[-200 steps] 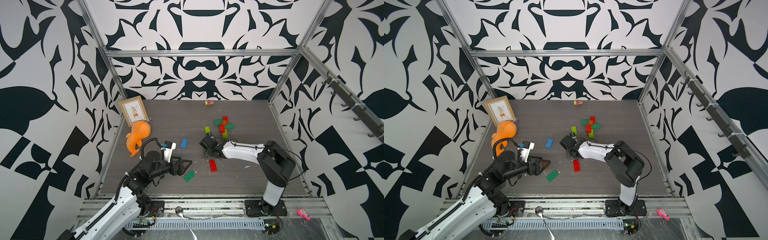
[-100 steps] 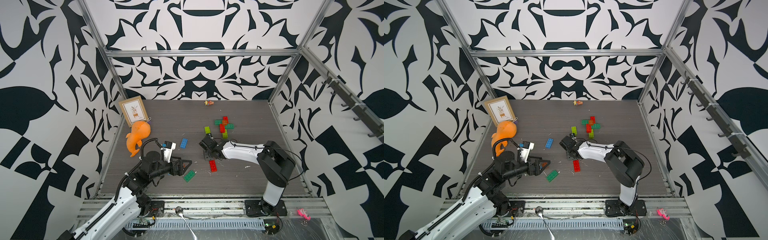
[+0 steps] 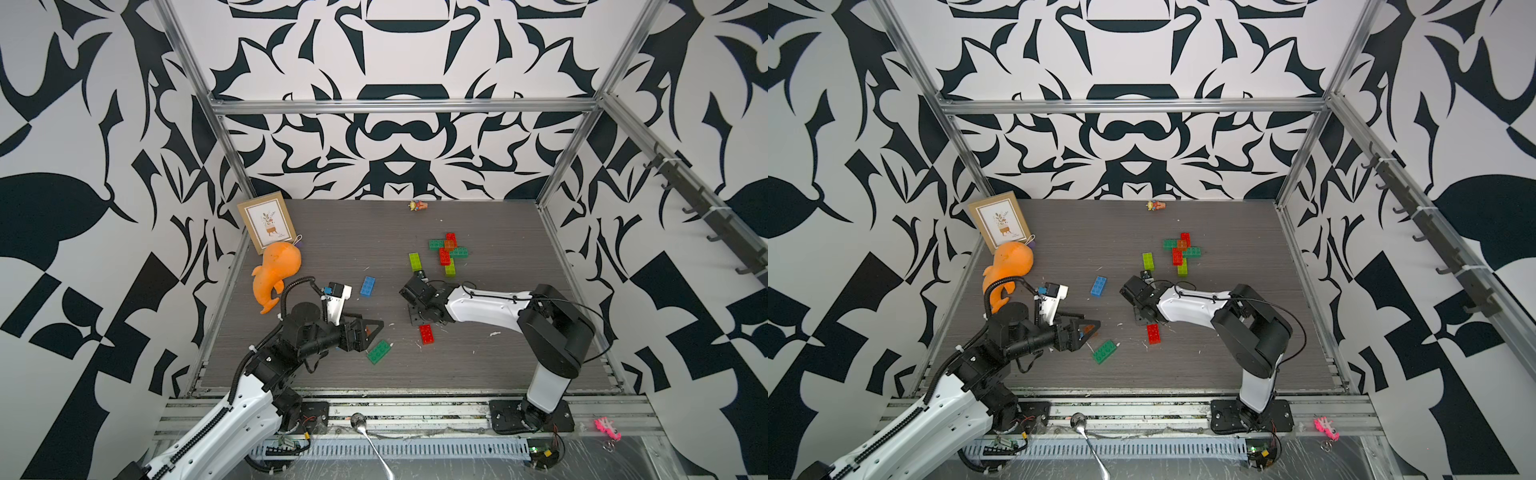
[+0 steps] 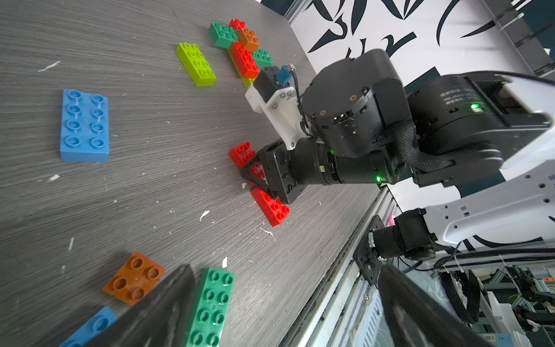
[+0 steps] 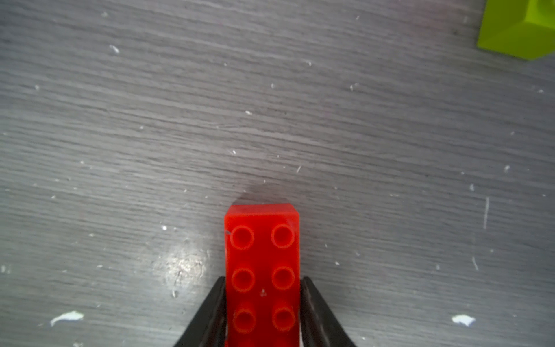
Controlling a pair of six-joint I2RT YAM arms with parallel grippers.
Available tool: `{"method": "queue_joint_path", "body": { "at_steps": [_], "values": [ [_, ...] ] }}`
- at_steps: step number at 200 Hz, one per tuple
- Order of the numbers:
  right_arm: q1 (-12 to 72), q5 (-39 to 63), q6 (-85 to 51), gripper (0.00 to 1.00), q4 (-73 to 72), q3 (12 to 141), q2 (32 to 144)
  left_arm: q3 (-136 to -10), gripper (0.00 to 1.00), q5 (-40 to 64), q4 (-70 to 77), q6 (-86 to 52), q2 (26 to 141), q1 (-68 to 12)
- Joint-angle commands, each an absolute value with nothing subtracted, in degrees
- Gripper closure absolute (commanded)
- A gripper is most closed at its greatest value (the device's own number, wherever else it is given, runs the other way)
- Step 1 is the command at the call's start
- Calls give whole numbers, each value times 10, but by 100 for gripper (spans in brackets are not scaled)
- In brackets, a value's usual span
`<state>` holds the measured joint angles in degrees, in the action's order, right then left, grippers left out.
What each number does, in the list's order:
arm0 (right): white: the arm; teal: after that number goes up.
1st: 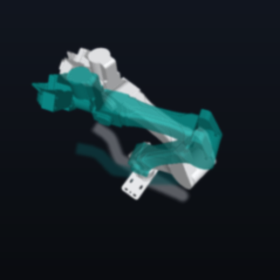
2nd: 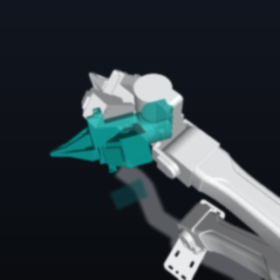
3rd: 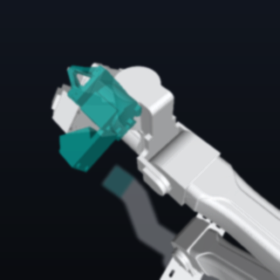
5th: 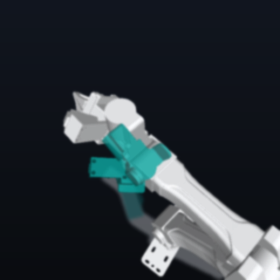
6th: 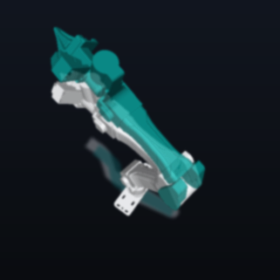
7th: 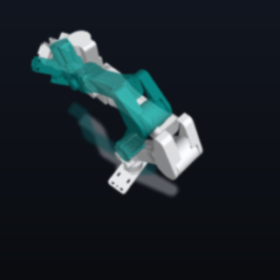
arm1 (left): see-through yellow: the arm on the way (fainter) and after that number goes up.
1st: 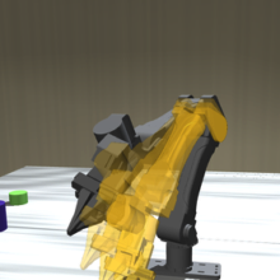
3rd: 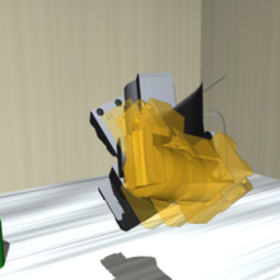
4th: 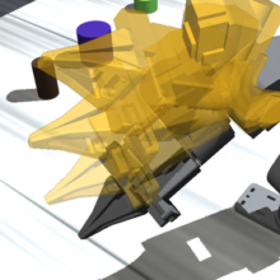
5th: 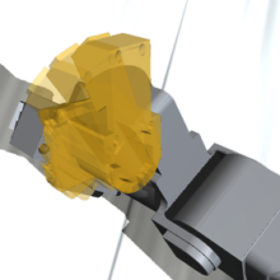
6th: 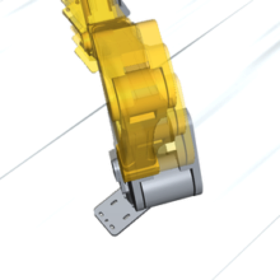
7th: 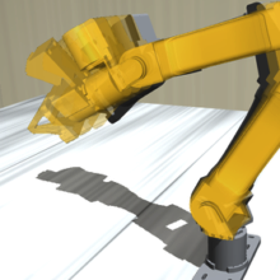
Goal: Assemble a small pinwheel with lego
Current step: Assemble the lego brick at the center of the board.
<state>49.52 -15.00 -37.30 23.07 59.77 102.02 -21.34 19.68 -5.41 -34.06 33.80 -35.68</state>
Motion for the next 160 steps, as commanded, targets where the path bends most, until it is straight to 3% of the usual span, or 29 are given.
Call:
{"method": "queue_joint_path", "body": {
  "at_steps": [1, 64, 160],
  "values": [
    [501, -157, -380, 61, 239, 596, 998, -213, 0, 195, -57, -337, 333, -358],
    [504, -165, -382, 66, 244, 594, 997, -213, 0, 194, -57, -337, 335, -357],
    [515, -170, -392, 65, 248, 584, 988, -214, 0, 196, -57, -336, 336, -358]
  ]
}}
